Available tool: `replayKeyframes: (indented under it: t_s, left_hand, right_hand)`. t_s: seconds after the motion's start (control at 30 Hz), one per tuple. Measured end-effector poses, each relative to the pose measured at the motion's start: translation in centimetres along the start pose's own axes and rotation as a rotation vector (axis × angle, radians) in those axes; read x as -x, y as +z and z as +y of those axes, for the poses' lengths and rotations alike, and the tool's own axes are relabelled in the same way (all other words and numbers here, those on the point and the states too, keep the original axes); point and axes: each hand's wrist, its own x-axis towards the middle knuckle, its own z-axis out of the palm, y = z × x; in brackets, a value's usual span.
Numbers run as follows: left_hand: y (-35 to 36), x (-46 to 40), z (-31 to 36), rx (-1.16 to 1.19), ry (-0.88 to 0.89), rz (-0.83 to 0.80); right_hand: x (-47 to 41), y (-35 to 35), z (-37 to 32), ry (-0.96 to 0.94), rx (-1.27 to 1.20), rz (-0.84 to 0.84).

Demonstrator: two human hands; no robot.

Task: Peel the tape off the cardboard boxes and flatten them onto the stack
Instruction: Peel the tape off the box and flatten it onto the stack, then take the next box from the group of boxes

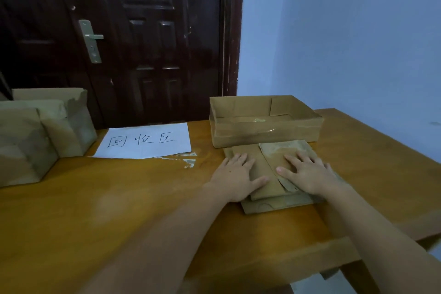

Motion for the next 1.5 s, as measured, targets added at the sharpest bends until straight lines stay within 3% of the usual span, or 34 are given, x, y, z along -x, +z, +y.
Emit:
replayKeyframes:
  t_s: [0.13, 0.3, 0.43, 0.6, 0.83, 1.03, 1.23, 1.5]
  left_hand:
    - [-2.1, 4.3, -4.9, -0.063, 0.007, 0.101]
    - [-6.2, 12.2, -12.8, -0.092, -0.171, 0.268]
    - [-9.9, 18.2, -18.7, -0.169, -0.305, 0.314]
    - [-12.9, 25.0, -24.8, -0.211, -0.467, 0.382]
    - [-15.7, 32.2, -32.3, -0.317, -0.578, 0.369]
    - [-18.3, 32.7, -36.6, -0.420, -0.560, 0.351]
    - [-19.2, 32.3, -38.5, -0.428, -0.537, 0.367]
    - [-20.0, 34.1, -37.0, -0.354, -0.585, 0.272]
  right_hand:
    - [0.2, -2.4, -1.3, 0.022, 0.119, -0.082]
    - [0.9, -5.9, -9.2, -0.179, 0.336, 0.184]
    - [2.0, -6.5, -21.0, -0.560, 0.159, 0.318]
    - [4.2, -4.5, -34.9, -0.885, -0.106, 0.169]
    - [3.9, -2.2, -49.9, -1.065, -0.127, 0.179]
    - [2.4, -2.2, -59.4, -1.077, -0.146, 0.248]
    - [2.8, -1.2, -61.4, -1.062, -0.253, 0.271]
    - [4.8, -0.1, -55.0, -1.145, -0.344, 0.282]
